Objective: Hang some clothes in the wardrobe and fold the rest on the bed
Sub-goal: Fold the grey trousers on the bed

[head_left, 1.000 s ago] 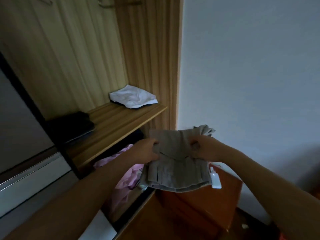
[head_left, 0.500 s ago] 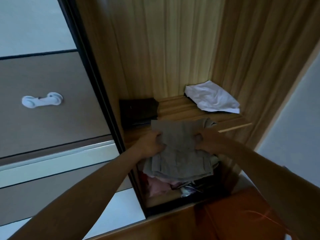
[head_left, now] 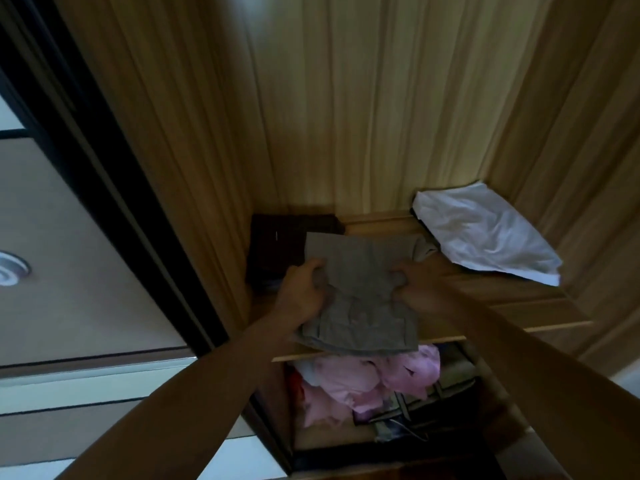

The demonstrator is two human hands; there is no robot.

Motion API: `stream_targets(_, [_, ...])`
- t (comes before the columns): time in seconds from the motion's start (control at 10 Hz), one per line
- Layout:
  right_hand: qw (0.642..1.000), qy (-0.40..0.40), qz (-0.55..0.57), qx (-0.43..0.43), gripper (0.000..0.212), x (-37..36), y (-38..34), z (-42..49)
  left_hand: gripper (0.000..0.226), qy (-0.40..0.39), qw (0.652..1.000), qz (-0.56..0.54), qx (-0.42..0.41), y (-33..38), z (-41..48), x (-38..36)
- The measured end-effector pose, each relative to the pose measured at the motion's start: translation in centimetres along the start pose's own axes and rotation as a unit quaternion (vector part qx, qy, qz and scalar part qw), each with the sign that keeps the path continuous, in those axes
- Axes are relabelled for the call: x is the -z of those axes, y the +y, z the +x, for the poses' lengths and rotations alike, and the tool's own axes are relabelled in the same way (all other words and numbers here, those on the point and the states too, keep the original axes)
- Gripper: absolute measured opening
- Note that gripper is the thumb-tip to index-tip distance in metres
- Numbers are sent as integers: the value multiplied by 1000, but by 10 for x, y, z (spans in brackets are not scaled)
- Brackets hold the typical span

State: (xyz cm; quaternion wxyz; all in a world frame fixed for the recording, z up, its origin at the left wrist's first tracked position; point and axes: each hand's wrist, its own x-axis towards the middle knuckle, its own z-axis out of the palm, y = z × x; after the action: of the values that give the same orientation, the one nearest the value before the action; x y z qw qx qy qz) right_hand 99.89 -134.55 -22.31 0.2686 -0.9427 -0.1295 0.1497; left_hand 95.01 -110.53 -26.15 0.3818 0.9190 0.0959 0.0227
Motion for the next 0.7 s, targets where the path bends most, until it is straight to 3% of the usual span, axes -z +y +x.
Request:
stream_targets(0.1, [999, -21, -19, 21, 56, -1, -8, 36, 47, 50, 998, -23, 28, -12, 23, 3])
stream_targets(0.2, [996, -51, 49, 58, 31, -9, -9, 83, 49, 80, 995, -17, 62, -22, 45, 16])
stream_targets(0.3, [984, -86, 133, 83, 31, -23, -20, 145, 43, 127, 987, 4, 97, -23, 69, 35])
stream_targets(0.4, [983, -48, 130, 120, 44, -23, -42, 188, 43, 166, 977, 30, 128, -27, 103, 58])
stream_targets(0.5, [982, -62, 126, 130, 50, -36, -63, 229, 44, 182, 963, 114, 166, -48, 136, 69])
stream_targets(0.6, [979, -170, -4, 116, 61, -77, -53, 246, 43, 62, 947, 238, 206, -69, 149, 54])
stream_targets(0.7, [977, -192, -34, 81, 69, -106, -34, 251, 42, 62, 943, 251, 210, -83, 154, 33])
